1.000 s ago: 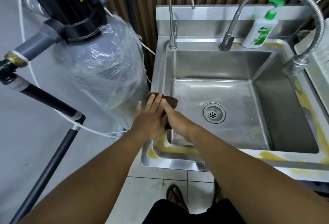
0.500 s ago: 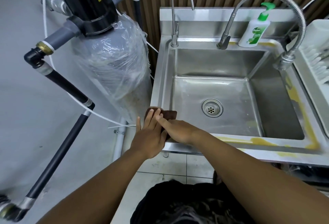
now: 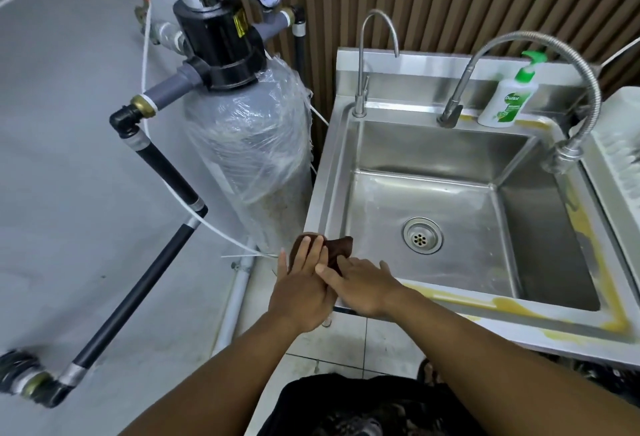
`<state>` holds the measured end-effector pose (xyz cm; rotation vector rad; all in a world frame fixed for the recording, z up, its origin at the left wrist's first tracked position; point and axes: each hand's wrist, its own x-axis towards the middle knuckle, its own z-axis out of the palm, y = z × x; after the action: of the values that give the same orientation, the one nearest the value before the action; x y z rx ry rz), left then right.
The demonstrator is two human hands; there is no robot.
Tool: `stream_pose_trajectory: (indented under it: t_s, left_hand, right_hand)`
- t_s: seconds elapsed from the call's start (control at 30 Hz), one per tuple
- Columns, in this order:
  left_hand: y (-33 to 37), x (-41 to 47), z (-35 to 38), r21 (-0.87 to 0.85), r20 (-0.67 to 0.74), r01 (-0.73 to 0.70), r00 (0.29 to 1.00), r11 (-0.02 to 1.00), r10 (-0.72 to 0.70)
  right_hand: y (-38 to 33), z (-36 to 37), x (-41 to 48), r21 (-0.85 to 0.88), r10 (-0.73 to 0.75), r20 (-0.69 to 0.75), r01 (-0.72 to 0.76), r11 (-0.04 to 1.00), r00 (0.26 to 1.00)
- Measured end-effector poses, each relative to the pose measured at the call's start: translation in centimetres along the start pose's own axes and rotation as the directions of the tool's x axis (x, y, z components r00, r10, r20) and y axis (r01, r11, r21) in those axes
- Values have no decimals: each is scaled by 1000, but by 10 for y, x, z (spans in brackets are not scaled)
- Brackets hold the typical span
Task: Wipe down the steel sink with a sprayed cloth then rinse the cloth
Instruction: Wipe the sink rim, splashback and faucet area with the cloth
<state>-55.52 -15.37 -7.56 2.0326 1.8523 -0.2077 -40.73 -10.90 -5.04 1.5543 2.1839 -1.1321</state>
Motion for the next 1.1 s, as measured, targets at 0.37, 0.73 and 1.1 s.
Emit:
stream_pose_trajectory:
  t_s: [0.37, 0.73, 1.1]
  left_hand:
    - [-9, -2, 6, 0, -77, 40, 996, 999, -40]
    - [23, -19, 29, 27, -105, 129, 987, 991, -125]
    - [70, -31, 28, 7, -58, 218, 974, 976, -217]
  right_hand:
    - [1, 1, 0, -87, -27, 29, 29, 996, 999]
    - [17, 10, -17, -283, -129, 8, 126, 951, 992]
    - [45, -1, -38, -373, -181, 21, 176, 911, 983]
